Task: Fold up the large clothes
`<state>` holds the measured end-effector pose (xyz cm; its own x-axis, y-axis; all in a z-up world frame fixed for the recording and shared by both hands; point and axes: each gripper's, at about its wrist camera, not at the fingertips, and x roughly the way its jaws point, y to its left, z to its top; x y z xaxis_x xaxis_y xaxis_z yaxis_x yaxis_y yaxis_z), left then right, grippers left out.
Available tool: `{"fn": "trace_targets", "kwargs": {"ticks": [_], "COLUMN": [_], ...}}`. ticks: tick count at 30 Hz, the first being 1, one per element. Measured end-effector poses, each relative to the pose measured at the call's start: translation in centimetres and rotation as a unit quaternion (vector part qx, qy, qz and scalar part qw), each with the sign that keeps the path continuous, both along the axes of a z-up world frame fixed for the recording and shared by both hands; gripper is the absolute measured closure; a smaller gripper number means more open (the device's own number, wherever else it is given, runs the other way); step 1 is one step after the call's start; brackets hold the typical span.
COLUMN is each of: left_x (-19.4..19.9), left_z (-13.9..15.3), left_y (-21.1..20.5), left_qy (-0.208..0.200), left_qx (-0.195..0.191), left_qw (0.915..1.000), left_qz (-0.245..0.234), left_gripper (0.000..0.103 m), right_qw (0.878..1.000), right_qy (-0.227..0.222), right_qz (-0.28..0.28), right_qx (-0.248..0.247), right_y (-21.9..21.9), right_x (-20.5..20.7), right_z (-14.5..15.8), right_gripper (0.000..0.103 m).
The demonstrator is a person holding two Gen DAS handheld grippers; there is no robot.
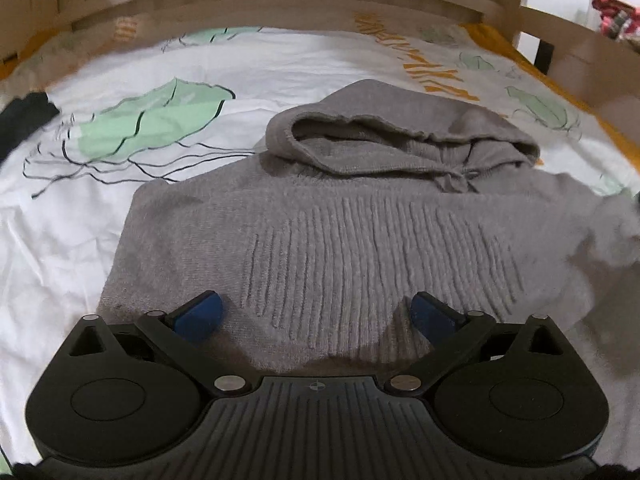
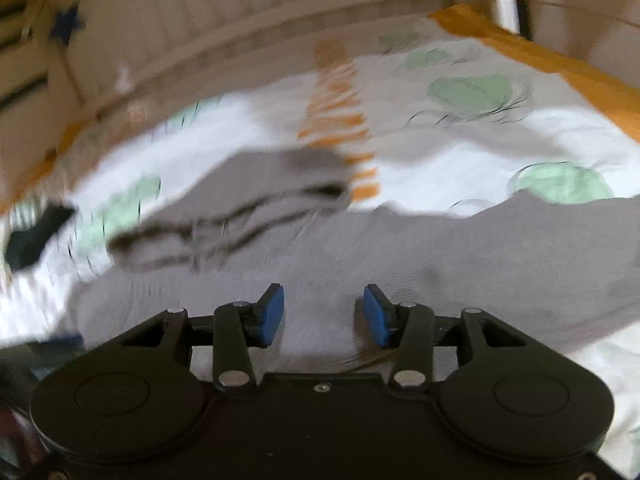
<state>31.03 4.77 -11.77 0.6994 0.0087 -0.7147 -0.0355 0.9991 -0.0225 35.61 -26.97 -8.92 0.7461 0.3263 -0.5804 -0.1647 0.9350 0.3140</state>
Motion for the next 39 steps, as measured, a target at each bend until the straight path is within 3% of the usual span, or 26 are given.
{"fn": "trace_targets", "kwargs": {"ticks": [7,16,21,29,31,32,33,34,37,39], "left_x": [0.0,0.0,0.0,0.0,0.0,0.0,0.0,0.0,0.0,0.0], "left_z": [-0.4,-0.5,-0.6,-0.6,-0.6,-0.6,-0.6,-0.6,-0.6,-0.6], "left_y": [-0.3,-0.7,-0.6,-0.6,-0.6,-0.6,-0.6,-0.6,-0.7,-0.6], "left_qy": [-0.004,-0.007,-0.008,-0.008,-0.008,-0.008,-0.008,-0.008,-0.009,-0.009], "left_qx": [0.013,0.020,0.021,0.021,0.021,0.021,0.021,0.021,0.021,0.021], "left_qw": [0.9999,0.9998,0.9997,0.9997,0.9997,0.9997,0.9997,0.9997,0.9997,0.9997], "left_qz": [0.000,0.002,0.003,0.003,0.003,0.003,0.003,0.003,0.003,0.003], "left_gripper": [0.000,0.000,0.000,0.000,0.000,0.000,0.000,0.000,0.000,0.000], "right_qw": [0.992,0.960,0.950,0.939,0.935,0.933,0.931,0.930,0.931,0.939], "right_qy": [0.004,0.015,0.023,0.016,0.014,0.016,0.022,0.027,0.017,-0.001], "right_qz": [-0.126,-0.280,-0.311,-0.340,-0.348,-0.352,-0.356,-0.357,-0.354,-0.338], "right_qx": [0.021,-0.013,-0.027,0.044,0.065,0.072,0.076,0.082,0.081,0.067], "right_y": [-12.0,-25.6,-29.4,-32.3,-33.1,-33.4,-33.7,-33.9,-33.7,-32.6], "right_x": [0.1,1.1,2.7,3.7,3.9,4.0,4.1,4.0,3.6,3.0], "right_z": [1.5,0.2,-0.8,-2.9,-3.3,-3.5,-3.6,-3.6,-2.6,-0.8], "right_gripper": [0.046,0.046,0.046,0.047,0.051,0.062,0.080,0.087,0.088,0.088]}}
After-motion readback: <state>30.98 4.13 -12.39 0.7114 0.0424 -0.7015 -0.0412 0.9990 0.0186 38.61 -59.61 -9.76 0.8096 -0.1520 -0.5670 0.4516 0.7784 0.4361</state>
